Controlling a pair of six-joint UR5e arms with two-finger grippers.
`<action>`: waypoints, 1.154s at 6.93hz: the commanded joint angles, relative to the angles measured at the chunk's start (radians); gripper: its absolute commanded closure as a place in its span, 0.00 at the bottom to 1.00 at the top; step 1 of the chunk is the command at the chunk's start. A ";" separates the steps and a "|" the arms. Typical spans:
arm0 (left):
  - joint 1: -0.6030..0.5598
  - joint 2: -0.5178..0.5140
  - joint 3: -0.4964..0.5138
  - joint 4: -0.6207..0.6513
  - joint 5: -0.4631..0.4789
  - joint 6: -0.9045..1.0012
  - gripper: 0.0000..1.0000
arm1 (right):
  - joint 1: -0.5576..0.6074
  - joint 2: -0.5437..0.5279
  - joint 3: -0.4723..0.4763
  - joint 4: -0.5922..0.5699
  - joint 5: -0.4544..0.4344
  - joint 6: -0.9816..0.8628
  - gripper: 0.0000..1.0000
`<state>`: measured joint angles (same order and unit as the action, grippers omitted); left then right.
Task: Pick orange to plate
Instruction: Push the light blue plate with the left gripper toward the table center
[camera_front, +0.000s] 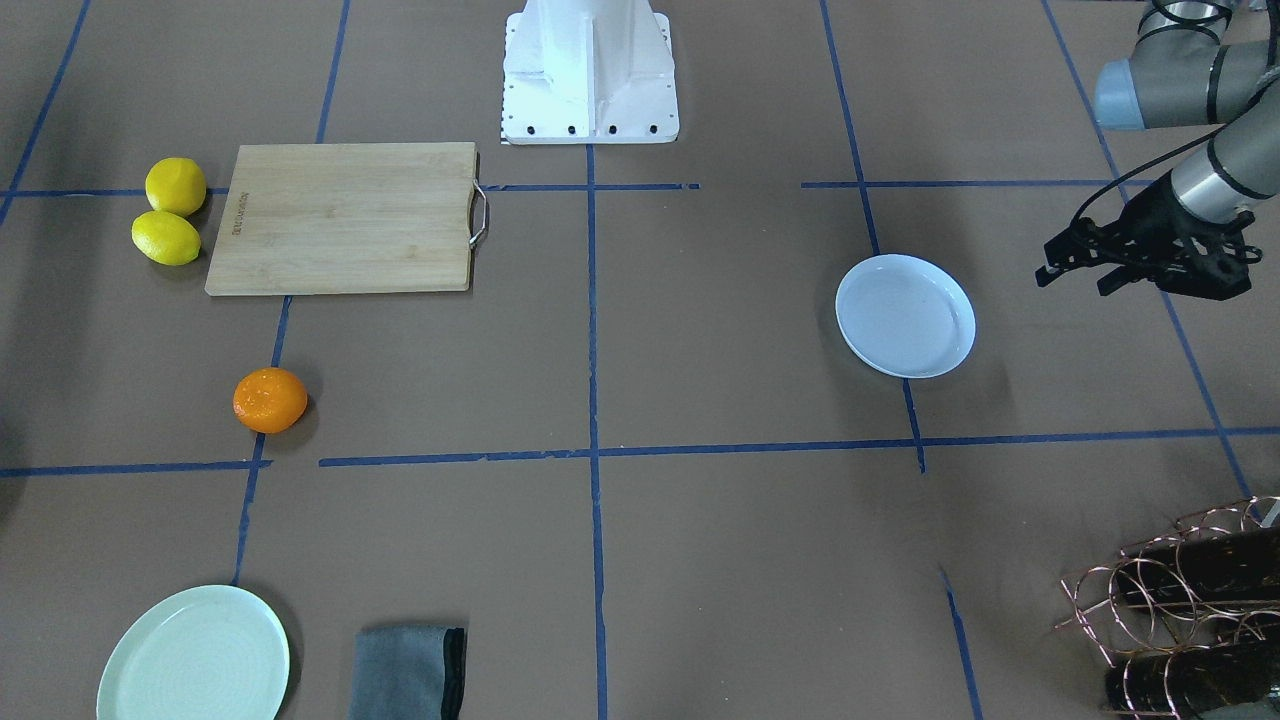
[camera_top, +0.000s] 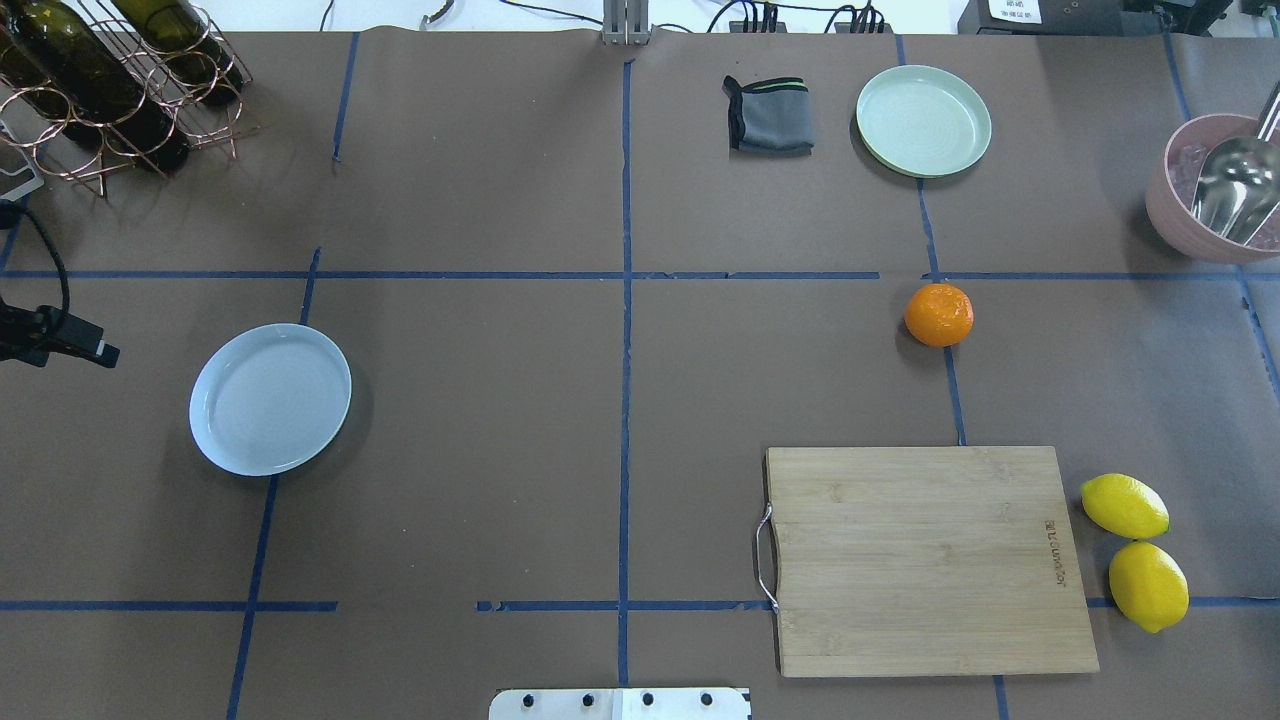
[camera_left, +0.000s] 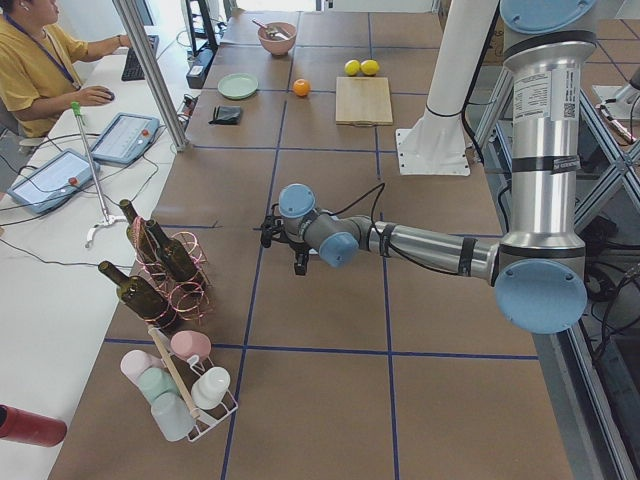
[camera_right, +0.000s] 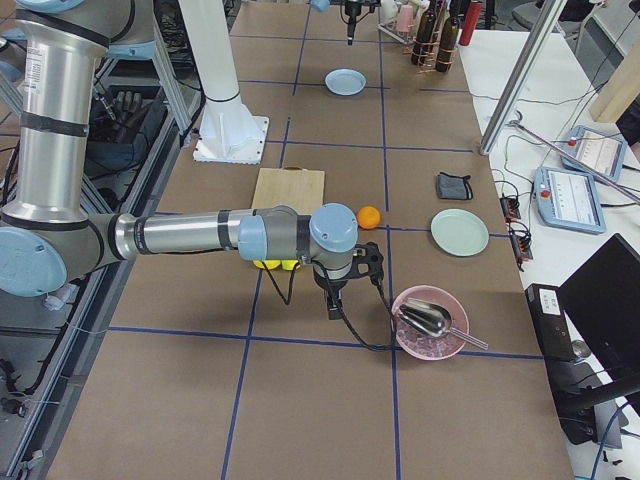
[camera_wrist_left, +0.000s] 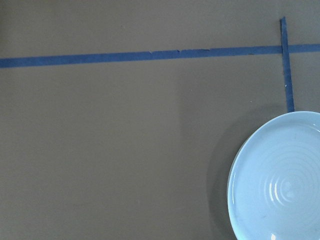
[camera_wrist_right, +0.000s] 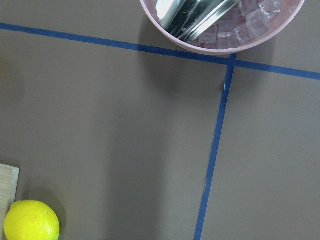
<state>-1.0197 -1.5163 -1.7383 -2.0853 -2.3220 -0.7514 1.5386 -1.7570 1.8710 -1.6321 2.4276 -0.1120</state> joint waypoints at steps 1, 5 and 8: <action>0.127 -0.019 0.028 -0.006 0.105 -0.089 0.13 | 0.000 0.004 -0.004 0.001 -0.001 0.000 0.00; 0.148 -0.097 0.080 -0.007 0.101 -0.097 0.29 | 0.000 0.004 0.000 0.003 -0.001 0.000 0.00; 0.158 -0.137 0.125 -0.006 0.099 -0.097 0.42 | 0.000 0.004 0.005 0.005 -0.001 -0.002 0.00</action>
<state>-0.8656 -1.6486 -1.6212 -2.0910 -2.2224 -0.8481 1.5386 -1.7534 1.8742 -1.6278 2.4267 -0.1130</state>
